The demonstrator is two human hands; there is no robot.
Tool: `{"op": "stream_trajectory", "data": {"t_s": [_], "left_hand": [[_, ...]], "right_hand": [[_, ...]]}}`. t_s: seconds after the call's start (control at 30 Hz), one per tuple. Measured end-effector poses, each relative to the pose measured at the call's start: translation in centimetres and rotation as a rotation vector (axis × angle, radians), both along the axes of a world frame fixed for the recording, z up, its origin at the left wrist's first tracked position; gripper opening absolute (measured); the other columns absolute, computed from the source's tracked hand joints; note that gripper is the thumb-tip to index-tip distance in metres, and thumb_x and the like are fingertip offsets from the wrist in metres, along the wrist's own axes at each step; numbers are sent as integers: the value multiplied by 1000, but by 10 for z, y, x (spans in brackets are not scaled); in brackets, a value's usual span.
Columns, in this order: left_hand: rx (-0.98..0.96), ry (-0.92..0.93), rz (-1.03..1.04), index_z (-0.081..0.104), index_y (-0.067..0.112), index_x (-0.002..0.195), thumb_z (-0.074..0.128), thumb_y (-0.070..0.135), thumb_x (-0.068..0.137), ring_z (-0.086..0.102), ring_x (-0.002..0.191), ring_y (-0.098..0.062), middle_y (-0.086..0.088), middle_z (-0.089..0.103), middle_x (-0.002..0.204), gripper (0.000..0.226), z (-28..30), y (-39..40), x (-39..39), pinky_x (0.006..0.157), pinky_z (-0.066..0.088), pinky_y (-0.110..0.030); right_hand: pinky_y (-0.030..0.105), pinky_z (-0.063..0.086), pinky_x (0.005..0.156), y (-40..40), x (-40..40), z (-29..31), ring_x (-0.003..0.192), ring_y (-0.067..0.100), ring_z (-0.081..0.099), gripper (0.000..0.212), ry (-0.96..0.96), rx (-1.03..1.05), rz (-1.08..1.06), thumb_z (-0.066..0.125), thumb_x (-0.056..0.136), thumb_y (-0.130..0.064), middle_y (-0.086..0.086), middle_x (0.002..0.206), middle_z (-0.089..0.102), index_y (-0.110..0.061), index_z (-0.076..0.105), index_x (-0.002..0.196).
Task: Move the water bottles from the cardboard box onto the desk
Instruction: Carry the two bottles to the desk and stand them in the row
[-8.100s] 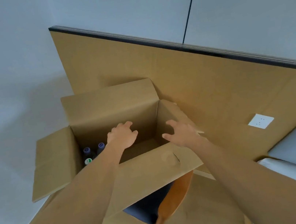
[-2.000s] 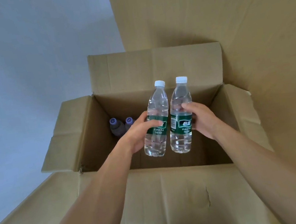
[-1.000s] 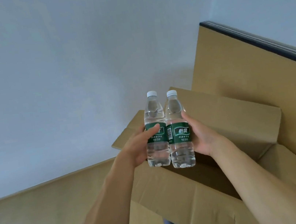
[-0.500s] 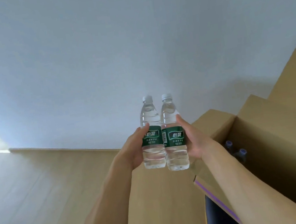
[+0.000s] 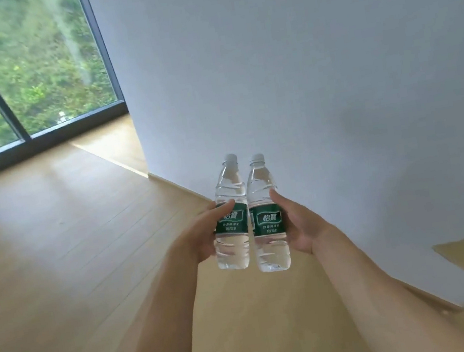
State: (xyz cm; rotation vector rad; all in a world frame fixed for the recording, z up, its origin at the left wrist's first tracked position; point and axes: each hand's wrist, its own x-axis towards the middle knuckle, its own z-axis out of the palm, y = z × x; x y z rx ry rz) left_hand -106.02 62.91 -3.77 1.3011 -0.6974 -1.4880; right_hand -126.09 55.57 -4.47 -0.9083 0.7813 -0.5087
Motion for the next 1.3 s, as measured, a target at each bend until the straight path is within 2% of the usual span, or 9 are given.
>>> {"op": "stream_trajectory", "data": {"t_s": [0.1, 0.23, 0.43, 0.5, 0.63, 0.87, 1.0, 1.1, 1.3], "left_hand": [[24, -2, 97, 61, 14, 128, 66, 27, 97, 66, 114, -36, -18, 69, 123, 34, 3, 15, 35, 103, 47, -61], [4, 61, 248, 55, 4, 134, 63, 22, 99, 58, 125, -43, -27, 61, 133, 40, -4, 25, 76, 106, 44, -63], [7, 107, 403, 57, 4, 136, 61, 31, 98, 59, 124, -44, -24, 64, 129, 47, -13, 20, 135, 105, 43, -66], [10, 114, 468, 58, 6, 135, 62, 34, 97, 62, 120, -42, -23, 64, 129, 47, -13, 12, 151, 101, 48, -64], [4, 150, 584, 61, 10, 133, 68, 38, 93, 65, 117, -41, -22, 64, 131, 49, -8, -11, 177, 93, 50, -68], [-50, 140, 696, 60, 12, 132, 77, 42, 80, 68, 111, -38, -19, 68, 125, 62, 4, -52, 217, 81, 57, -60], [-37, 104, 776, 60, 13, 132, 75, 43, 79, 66, 115, -39, -19, 67, 127, 62, 2, -65, 235, 89, 53, -67], [-19, 77, 814, 60, 14, 131, 73, 42, 84, 64, 119, -39, -19, 67, 127, 56, -2, -68, 253, 94, 49, -69], [-16, 86, 860, 63, 15, 129, 71, 42, 88, 65, 117, -38, -17, 68, 124, 50, -12, -60, 310, 90, 51, -68]], "right_hand": [[56, 54, 95, -9, 43, -2, 117, 37, 65, 59, 11, 0, 101, 49, 99, -54, 20, 128, 67, -8, 59, 136], [48, 59, 80, -21, 101, -8, 116, 36, 67, 57, -51, 17, 251, 47, 101, -52, 19, 129, 66, -12, 54, 141], [50, 58, 81, -58, 190, -16, 117, 36, 66, 51, -82, 52, 424, 43, 104, -50, 20, 129, 67, -13, 63, 132], [57, 53, 91, -75, 218, -15, 121, 40, 63, 44, -97, 40, 454, 46, 103, -49, 21, 130, 65, -18, 68, 125], [65, 43, 106, -108, 263, -11, 122, 42, 61, 55, -85, 92, 480, 55, 98, -51, 23, 130, 65, -10, 59, 135], [64, 44, 106, -169, 316, -10, 119, 40, 64, 59, -76, 125, 576, 62, 92, -53, 21, 127, 67, -12, 61, 134], [59, 50, 100, -184, 342, -17, 119, 38, 65, 60, -76, 193, 627, 60, 93, -55, 20, 128, 67, -11, 61, 134], [61, 45, 106, -189, 370, -22, 123, 40, 62, 67, -82, 217, 685, 60, 91, -58, 21, 132, 64, -10, 59, 137], [67, 49, 96, -193, 439, -28, 114, 37, 68, 73, 4, 180, 745, 67, 77, -69, 16, 126, 69, -17, 67, 128]]}}
